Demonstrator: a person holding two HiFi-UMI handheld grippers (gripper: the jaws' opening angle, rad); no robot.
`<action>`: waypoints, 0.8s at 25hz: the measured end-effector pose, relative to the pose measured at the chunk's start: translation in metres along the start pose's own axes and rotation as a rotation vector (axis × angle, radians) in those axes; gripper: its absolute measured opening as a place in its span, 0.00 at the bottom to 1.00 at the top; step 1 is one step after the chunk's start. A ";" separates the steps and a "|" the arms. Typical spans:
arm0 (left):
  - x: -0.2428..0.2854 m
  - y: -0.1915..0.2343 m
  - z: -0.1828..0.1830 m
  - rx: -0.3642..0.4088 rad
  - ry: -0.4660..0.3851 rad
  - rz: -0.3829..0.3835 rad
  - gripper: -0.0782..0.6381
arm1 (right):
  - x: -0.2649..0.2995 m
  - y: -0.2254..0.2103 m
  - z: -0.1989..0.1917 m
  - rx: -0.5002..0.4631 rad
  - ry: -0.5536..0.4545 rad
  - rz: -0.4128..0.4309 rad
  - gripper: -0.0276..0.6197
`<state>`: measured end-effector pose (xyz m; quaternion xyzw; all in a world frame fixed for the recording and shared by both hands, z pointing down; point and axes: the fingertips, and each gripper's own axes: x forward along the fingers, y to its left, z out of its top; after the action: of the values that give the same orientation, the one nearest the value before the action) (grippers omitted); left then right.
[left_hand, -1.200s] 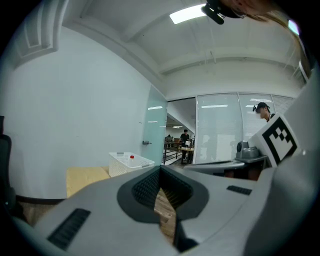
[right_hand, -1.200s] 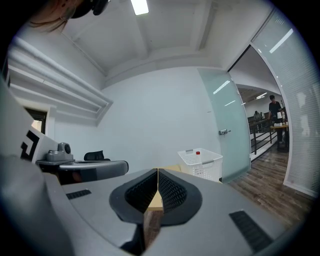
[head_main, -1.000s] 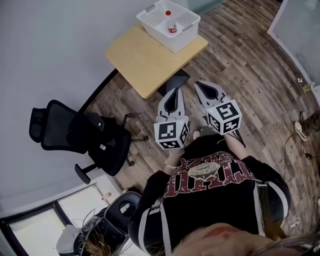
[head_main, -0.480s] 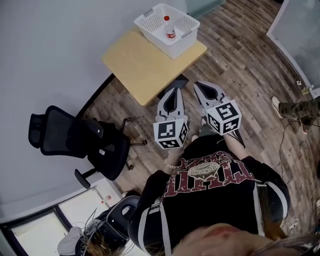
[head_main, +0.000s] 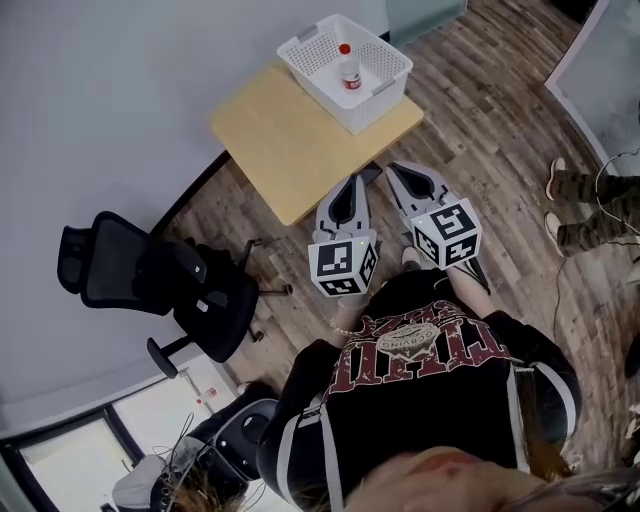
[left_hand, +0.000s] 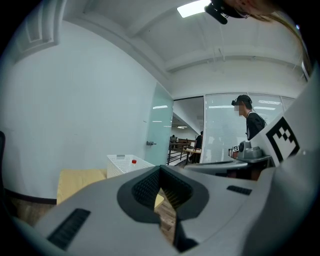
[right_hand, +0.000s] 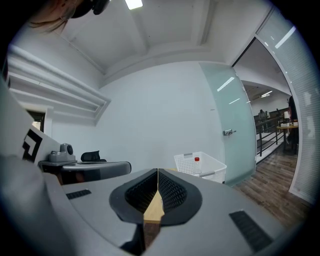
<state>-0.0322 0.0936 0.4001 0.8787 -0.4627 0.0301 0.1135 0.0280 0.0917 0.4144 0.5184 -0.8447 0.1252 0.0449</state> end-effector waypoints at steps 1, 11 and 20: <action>0.005 0.001 0.002 -0.002 0.000 0.005 0.18 | 0.003 -0.004 0.003 -0.002 0.000 0.005 0.07; 0.048 0.003 0.011 -0.014 -0.010 0.060 0.18 | 0.027 -0.042 0.018 -0.009 -0.002 0.054 0.07; 0.068 -0.010 0.008 -0.016 -0.022 0.095 0.18 | 0.028 -0.071 0.016 -0.014 -0.001 0.083 0.07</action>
<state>0.0141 0.0427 0.4018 0.8551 -0.5053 0.0219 0.1137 0.0790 0.0332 0.4159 0.4826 -0.8664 0.1209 0.0429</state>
